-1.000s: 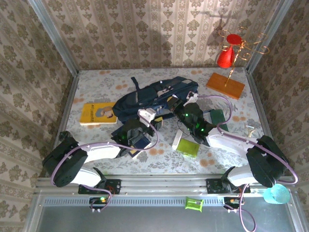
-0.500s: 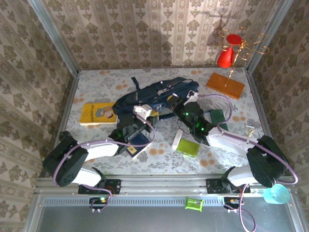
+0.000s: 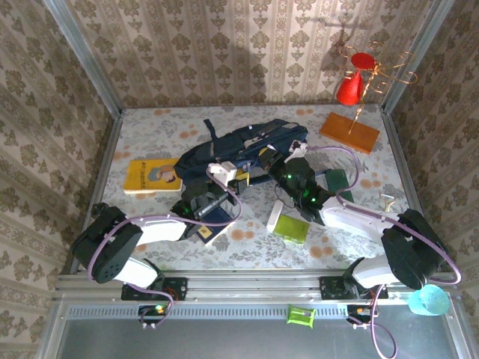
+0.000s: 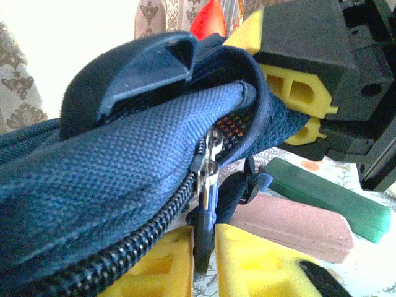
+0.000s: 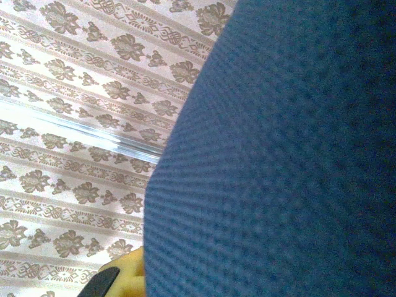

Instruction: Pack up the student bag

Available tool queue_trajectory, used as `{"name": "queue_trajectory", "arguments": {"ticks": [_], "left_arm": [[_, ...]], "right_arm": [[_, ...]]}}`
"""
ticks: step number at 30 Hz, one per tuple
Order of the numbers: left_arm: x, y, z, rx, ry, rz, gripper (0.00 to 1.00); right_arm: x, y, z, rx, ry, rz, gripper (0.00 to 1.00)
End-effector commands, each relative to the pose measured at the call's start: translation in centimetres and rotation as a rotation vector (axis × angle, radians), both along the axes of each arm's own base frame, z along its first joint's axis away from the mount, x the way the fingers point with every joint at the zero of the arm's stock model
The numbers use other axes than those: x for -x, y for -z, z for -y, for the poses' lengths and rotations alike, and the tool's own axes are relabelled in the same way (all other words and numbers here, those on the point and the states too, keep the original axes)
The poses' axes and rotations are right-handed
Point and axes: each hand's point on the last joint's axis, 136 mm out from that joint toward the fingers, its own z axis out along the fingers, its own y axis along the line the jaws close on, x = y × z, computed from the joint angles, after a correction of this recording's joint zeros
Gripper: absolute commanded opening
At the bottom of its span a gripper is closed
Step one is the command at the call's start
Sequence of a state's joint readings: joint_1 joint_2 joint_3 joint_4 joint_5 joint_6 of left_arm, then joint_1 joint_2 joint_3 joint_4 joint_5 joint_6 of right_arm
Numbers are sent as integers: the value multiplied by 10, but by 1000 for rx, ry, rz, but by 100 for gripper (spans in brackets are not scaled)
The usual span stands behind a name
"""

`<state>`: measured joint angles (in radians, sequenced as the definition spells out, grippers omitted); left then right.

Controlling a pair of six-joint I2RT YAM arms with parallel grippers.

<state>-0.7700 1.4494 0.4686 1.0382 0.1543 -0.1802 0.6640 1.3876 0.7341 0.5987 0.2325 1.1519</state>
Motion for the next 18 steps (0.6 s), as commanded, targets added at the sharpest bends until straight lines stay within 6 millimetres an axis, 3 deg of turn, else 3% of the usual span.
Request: {"name": "queue_trajectory", "arguments": {"ticks": [1, 5, 13, 18], "left_arm": [[1, -17, -1, 55, 1, 43, 10], [1, -14, -5, 55, -16, 38, 0], [5, 4, -16, 23, -44, -13, 0], [-2, 19, -34, -18, -134, -93, 0]], "right_arm": [[-7, -46, -1, -60, 26, 117, 11], [-8, -42, 1, -43, 34, 111, 10], [-13, -19, 23, 27, 94, 72, 9], [-15, -2, 33, 71, 109, 44, 6]]}}
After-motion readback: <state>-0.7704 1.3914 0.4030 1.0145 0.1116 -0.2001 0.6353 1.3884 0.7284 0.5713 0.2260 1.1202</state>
